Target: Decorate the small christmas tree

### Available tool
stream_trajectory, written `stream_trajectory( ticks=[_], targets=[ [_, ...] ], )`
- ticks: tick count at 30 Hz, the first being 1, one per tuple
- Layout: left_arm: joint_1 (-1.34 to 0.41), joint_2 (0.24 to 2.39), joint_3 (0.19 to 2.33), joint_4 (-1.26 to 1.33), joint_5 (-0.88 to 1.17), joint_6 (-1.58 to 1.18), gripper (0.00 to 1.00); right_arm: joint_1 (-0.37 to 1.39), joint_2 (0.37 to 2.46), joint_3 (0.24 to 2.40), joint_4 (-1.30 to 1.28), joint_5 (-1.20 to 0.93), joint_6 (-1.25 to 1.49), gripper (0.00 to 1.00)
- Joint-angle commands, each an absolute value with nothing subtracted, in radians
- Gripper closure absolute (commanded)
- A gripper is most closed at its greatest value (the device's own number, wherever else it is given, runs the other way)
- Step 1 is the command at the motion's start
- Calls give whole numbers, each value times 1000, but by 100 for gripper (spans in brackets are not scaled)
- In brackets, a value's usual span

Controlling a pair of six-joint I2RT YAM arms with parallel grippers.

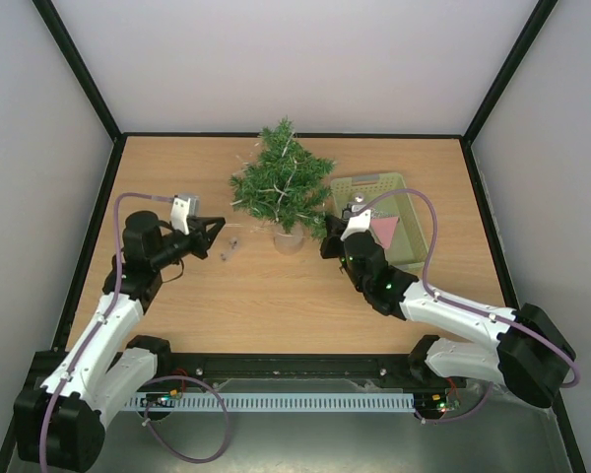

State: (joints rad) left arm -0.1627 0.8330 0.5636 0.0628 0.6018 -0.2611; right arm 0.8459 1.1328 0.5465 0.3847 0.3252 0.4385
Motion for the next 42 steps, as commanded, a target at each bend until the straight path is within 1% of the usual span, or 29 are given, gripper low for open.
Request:
stream_trajectory(
  ticks=[1, 8, 15, 21, 24, 26, 28, 29, 31, 32, 35, 38, 40, 42],
  targets=[
    [-171, 836, 532, 133, 594, -297, 98, 834, 1144, 570, 400, 367, 410, 98],
    [-179, 904, 536, 164, 537, -309, 98, 791, 1149, 560, 417, 362, 395, 98],
    [-181, 933, 529, 239, 429, -224, 98, 781, 1154, 565, 419, 365, 375, 98],
    [-197, 1031, 582, 230, 484, -215, 96, 775, 1148, 572, 416, 367, 373, 98],
    [-212, 1035, 536, 280, 485, -307, 92, 776, 1143, 576, 415, 366, 372, 98],
    [-213, 1035, 488, 331, 486, -370, 83, 775, 1140, 576, 414, 360, 369, 98],
    [-212, 1038, 477, 351, 481, -421, 79, 775, 1137, 574, 412, 353, 365, 98],
    [-213, 1035, 480, 347, 481, -442, 77, 776, 1135, 575, 408, 352, 364, 98],
    [-213, 1027, 498, 300, 435, -504, 66, 776, 1131, 578, 402, 354, 362, 98],
    [-213, 1022, 508, 263, 396, -551, 64, 776, 1129, 578, 398, 356, 363, 98],
    [-213, 1027, 535, 174, 324, -680, 60, 775, 1122, 579, 397, 354, 366, 98],
    [-210, 1065, 538, 116, 225, -904, 59, 775, 1115, 579, 396, 354, 367, 98],
    [-212, 1100, 521, 156, 230, -1049, 59, 776, 1116, 581, 395, 355, 366, 98],
    [-218, 1146, 513, 171, 222, -1205, 61, 775, 1119, 586, 392, 353, 363, 98]
  ],
)
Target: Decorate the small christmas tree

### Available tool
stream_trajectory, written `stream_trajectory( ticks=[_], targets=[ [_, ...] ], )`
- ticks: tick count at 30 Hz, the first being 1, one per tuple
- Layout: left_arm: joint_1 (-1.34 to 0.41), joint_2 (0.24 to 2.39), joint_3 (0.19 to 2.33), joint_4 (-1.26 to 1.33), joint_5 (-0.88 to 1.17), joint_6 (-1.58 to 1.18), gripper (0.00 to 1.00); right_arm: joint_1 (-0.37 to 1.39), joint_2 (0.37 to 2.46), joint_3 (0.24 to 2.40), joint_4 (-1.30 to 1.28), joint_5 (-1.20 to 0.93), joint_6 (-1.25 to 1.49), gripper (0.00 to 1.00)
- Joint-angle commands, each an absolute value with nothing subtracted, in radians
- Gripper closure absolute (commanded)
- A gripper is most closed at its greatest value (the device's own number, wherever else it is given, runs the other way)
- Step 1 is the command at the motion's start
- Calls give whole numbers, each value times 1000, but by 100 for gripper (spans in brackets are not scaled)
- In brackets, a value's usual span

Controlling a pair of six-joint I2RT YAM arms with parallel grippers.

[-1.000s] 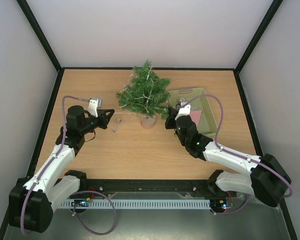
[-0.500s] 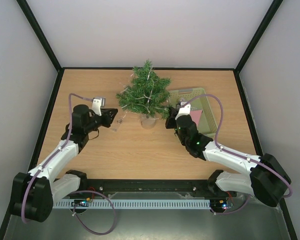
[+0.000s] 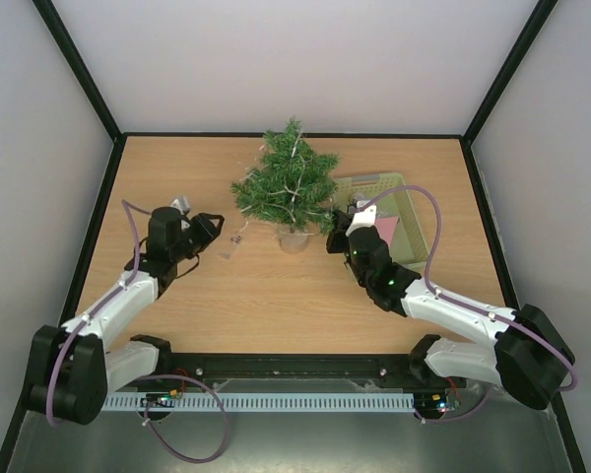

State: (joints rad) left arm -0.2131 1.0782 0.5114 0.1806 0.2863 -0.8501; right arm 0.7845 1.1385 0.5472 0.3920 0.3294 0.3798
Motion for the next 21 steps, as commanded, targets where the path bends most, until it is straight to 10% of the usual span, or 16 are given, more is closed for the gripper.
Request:
stream_trajectory(
  ticks=[1, 21],
  targets=[
    [-221, 1177, 520, 168, 216, -1258, 61, 775, 1121, 592, 389, 351, 360, 98],
    [-310, 1547, 603, 445, 184, -1957, 52, 776, 1121, 577, 389, 335, 370, 98]
  ],
)
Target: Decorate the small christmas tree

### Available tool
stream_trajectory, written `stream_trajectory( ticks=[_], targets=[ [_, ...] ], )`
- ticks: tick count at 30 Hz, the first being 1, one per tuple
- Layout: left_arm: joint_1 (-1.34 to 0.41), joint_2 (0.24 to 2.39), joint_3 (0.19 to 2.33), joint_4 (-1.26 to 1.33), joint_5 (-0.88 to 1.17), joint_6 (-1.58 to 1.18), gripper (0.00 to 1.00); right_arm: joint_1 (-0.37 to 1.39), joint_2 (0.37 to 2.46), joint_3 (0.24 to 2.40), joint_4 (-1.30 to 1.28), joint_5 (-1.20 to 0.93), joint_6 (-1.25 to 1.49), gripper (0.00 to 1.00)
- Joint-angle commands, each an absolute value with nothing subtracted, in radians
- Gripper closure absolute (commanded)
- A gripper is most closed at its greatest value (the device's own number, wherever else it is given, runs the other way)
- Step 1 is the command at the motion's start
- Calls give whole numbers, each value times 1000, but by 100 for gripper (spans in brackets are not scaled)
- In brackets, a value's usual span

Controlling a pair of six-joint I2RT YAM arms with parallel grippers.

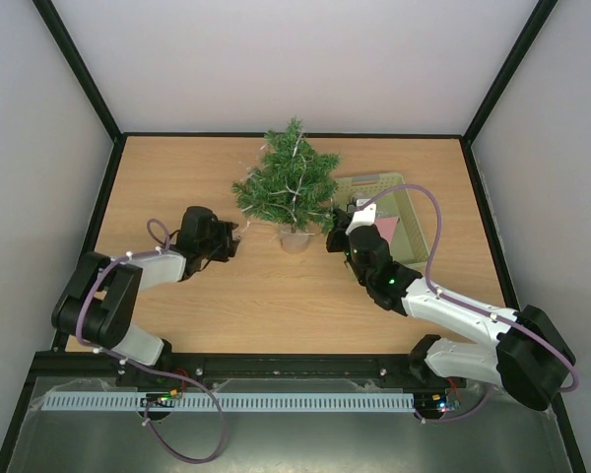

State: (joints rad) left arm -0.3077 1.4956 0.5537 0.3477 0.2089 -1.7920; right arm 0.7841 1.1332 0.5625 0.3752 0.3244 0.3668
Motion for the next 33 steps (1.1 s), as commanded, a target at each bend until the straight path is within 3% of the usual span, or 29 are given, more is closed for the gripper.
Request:
stream_trajectory(
  ticks=[1, 5, 15, 28, 33],
  targets=[
    [-310, 1568, 617, 458, 182, -1968, 52, 776, 1123, 577, 390, 334, 371, 98],
    [-315, 1644, 647, 577, 169, -2033, 50, 775, 1132, 580, 392, 330, 374, 98],
    [-325, 1745, 713, 580, 167, -2084, 48, 775, 1138, 581, 391, 330, 374, 98],
    [-327, 1781, 724, 592, 163, -2143, 57, 776, 1140, 582, 389, 332, 370, 98],
    [-342, 1787, 723, 595, 146, -2158, 56, 775, 1142, 586, 384, 329, 365, 98]
  ],
)
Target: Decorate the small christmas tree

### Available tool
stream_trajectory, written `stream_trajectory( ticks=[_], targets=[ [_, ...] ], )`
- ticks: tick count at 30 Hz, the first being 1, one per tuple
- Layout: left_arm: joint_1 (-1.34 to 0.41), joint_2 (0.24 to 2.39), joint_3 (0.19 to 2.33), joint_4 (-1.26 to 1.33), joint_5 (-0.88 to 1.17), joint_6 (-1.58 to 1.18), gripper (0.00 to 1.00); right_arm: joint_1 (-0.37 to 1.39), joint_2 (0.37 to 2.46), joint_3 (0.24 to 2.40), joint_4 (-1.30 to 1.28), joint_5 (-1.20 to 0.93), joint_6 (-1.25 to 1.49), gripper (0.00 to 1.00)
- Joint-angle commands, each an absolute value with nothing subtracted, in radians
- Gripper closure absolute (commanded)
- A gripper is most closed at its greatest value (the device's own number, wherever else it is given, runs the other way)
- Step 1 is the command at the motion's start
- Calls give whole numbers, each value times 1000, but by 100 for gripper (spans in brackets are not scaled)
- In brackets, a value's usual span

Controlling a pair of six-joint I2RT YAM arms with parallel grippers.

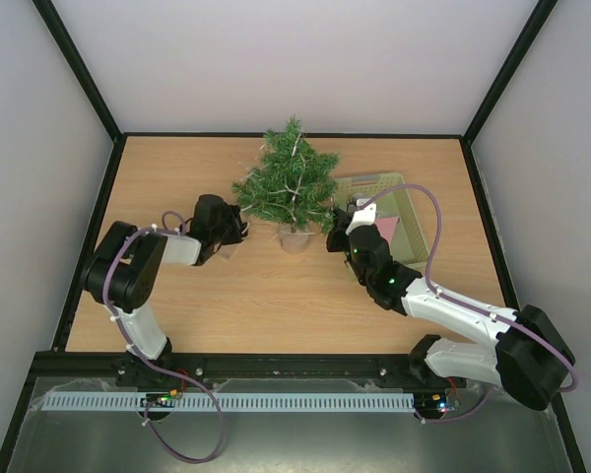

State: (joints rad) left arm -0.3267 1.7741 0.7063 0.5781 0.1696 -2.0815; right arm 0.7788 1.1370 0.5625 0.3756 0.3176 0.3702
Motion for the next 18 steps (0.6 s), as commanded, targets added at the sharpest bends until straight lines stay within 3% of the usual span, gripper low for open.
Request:
stream_trajectory(
  ticks=[1, 5, 9, 18],
  targets=[
    [-343, 1794, 727, 603, 147, -2161, 56, 776, 1143, 589, 382, 328, 364, 98],
    [-344, 1820, 739, 646, 153, -2183, 63, 775, 1150, 588, 376, 331, 358, 98],
    [-340, 1771, 675, 658, 85, -2199, 97, 775, 1149, 591, 374, 339, 345, 98],
    [-278, 1565, 643, 616, -50, -1838, 98, 775, 1128, 585, 361, 328, 328, 98]
  ],
)
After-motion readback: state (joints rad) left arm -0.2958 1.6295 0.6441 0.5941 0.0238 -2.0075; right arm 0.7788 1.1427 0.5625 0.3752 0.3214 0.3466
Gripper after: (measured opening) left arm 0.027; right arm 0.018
